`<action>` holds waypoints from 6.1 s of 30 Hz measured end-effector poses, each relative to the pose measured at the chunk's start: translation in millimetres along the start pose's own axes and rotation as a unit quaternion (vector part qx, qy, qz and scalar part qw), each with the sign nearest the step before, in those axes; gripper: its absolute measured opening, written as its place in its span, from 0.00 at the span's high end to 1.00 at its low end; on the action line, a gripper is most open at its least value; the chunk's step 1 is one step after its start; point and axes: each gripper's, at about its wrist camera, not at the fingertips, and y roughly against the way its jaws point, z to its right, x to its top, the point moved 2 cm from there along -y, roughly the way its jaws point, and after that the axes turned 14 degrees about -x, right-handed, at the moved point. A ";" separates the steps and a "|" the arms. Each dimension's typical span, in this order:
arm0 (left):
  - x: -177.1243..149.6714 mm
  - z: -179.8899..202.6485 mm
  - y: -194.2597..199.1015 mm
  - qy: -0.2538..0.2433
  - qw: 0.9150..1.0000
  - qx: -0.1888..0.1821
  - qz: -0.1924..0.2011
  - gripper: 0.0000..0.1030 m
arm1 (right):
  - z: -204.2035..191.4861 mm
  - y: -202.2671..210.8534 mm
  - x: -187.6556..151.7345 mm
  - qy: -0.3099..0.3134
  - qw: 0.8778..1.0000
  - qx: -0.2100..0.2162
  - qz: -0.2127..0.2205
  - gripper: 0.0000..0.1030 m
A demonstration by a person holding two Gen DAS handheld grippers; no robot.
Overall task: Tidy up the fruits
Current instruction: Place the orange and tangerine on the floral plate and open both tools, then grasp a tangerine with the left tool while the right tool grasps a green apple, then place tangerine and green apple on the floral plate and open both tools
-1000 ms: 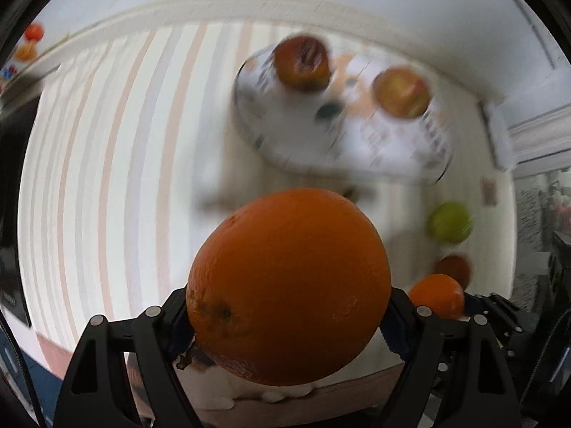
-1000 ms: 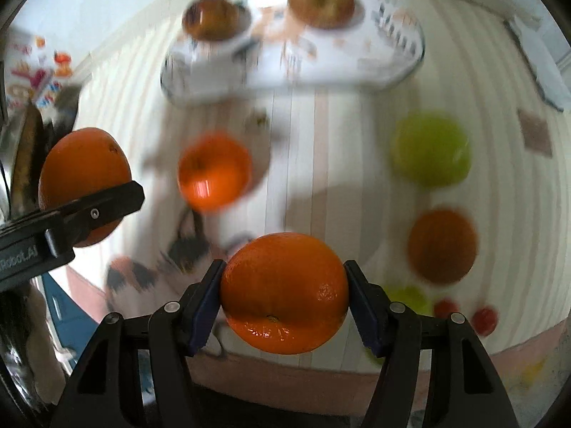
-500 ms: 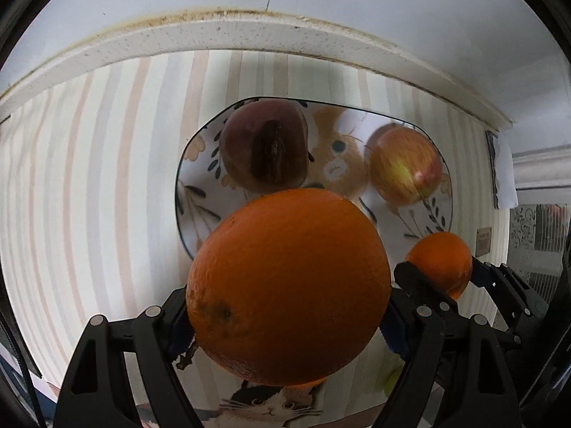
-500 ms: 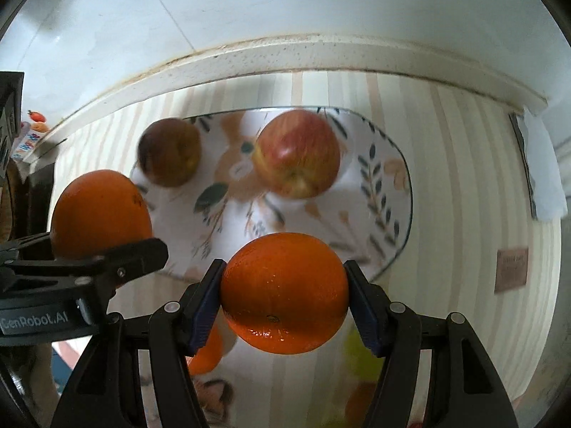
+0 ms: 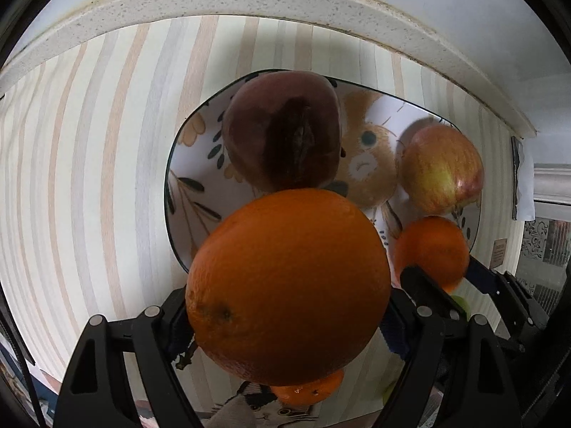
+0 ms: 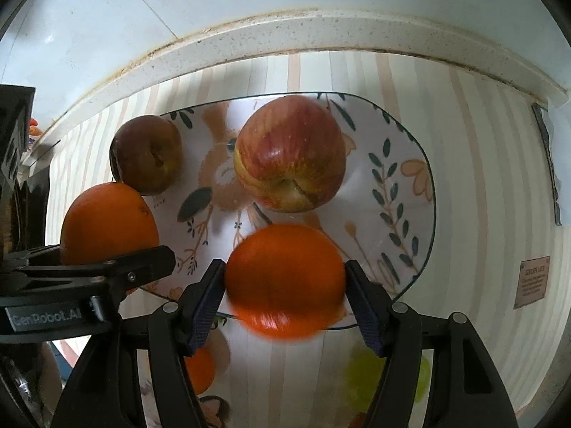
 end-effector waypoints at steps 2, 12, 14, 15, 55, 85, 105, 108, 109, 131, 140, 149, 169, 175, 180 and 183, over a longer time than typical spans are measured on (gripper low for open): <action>0.7 2.3 -2.3 0.000 1.000 0.003 -0.003 0.19 | 1.8 2.1 0.4 0.002 1.000 -0.002 -0.002 0.15; -8.0 27.4 32.5 -0.011 0.999 -0.017 0.040 0.17 | 19.8 28.1 -1.2 -0.015 1.000 -0.020 -0.005 0.10; -12.0 32.6 45.3 -0.019 0.998 -0.005 0.058 0.17 | 25.2 36.9 -2.8 -0.019 1.000 -0.023 -0.004 0.10; -14.3 34.6 50.8 -0.021 0.998 0.001 0.067 0.17 | 27.3 42.1 -4.1 -0.021 0.999 -0.027 -0.001 0.10; -194.3 78.3 170.0 -0.121 0.952 0.092 0.266 0.17 | 54.0 229.5 -151.4 -0.064 0.984 -0.018 0.167 0.10; -107.4 36.1 -39.3 -0.091 0.992 0.090 0.010 0.40 | 62.0 -5.9 -209.6 -0.108 0.987 0.007 -0.122 0.44; -216.6 -9.4 -31.6 -0.050 0.996 0.071 0.004 0.40 | 17.3 -3.7 -194.5 -0.028 0.994 -0.004 -0.109 0.44; -213.6 -12.0 -31.0 -0.045 0.997 0.067 0.005 0.40 | 21.8 -1.8 -195.2 -0.035 0.994 0.003 -0.103 0.44; -213.0 -13.0 -30.8 -0.046 0.997 0.067 0.006 0.40 | 18.7 -3.0 -194.6 -0.037 0.994 0.004 -0.100 0.44; -7.1 111.1 74.1 -0.121 0.990 0.002 0.068 0.40 | 87.7 60.8 -20.5 -0.102 0.993 0.053 0.010 0.44; 71.1 96.2 10.3 -0.084 0.996 0.025 -0.020 0.39 | 87.1 8.1 37.4 -0.087 0.995 0.043 -0.035 0.44; 84.6 89.8 -15.4 -0.079 0.994 0.059 -0.052 0.39 | 69.1 -20.3 48.9 -0.058 0.996 0.031 -0.053 0.43; 45.4 87.5 39.7 -0.072 0.995 0.057 0.044 0.16 | 66.4 16.5 39.3 -0.041 0.999 -0.012 -0.033 0.10; 6.7 74.1 79.4 -0.074 0.989 0.071 0.103 0.16 | 59.9 46.2 15.9 -0.030 0.999 -0.036 -0.009 0.10; -34.1 66.2 97.2 -0.074 0.984 0.080 0.139 0.16 | 60.6 80.1 -9.8 -0.028 0.999 -0.039 0.022 0.10; -62.3 65.3 106.8 -0.075 0.980 0.086 0.162 0.16 | 55.1 100.7 -22.2 -0.024 0.998 -0.040 0.044 0.10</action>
